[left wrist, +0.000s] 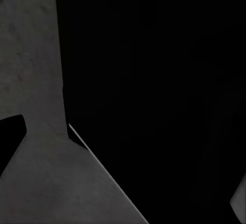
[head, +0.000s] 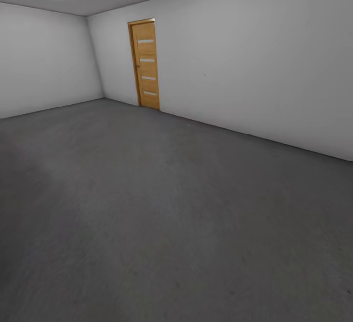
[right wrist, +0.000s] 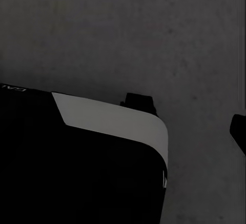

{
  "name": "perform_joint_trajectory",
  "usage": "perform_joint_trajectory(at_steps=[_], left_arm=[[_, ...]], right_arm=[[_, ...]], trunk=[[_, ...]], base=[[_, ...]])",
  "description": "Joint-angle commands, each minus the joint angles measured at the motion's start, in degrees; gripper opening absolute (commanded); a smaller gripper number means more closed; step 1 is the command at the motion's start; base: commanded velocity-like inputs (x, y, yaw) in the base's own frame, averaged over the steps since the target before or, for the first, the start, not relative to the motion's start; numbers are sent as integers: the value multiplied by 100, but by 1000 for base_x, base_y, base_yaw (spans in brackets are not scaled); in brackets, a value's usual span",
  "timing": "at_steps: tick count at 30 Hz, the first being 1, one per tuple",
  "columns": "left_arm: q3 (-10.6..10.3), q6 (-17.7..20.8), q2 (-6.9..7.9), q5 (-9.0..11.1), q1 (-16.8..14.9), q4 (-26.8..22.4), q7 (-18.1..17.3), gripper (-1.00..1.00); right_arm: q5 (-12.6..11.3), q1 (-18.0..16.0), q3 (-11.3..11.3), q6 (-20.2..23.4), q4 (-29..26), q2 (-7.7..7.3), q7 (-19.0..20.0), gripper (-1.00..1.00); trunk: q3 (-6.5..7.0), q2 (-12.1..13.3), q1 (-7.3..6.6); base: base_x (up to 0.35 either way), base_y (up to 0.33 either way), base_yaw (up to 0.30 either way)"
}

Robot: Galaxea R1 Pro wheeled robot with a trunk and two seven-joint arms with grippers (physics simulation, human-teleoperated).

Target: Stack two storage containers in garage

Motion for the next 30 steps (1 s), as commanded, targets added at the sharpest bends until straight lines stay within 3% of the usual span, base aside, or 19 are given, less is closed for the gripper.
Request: perform_joint_trajectory(at_steps=[1, 30], left_arm=[[18, -6, -1, 4, 4, -9, -8, 100], [18, -6, 2, 4, 4, -8, -8, 100]], right_arm=[[29, -3, 7, -13, 4, 3, 3, 100], [28, -3, 7, -12, 12, -3, 3, 100]], trunk=[[-4, -2, 4], [-4, -2, 4]], base=[[341, 0, 0], [341, 16, 0]])
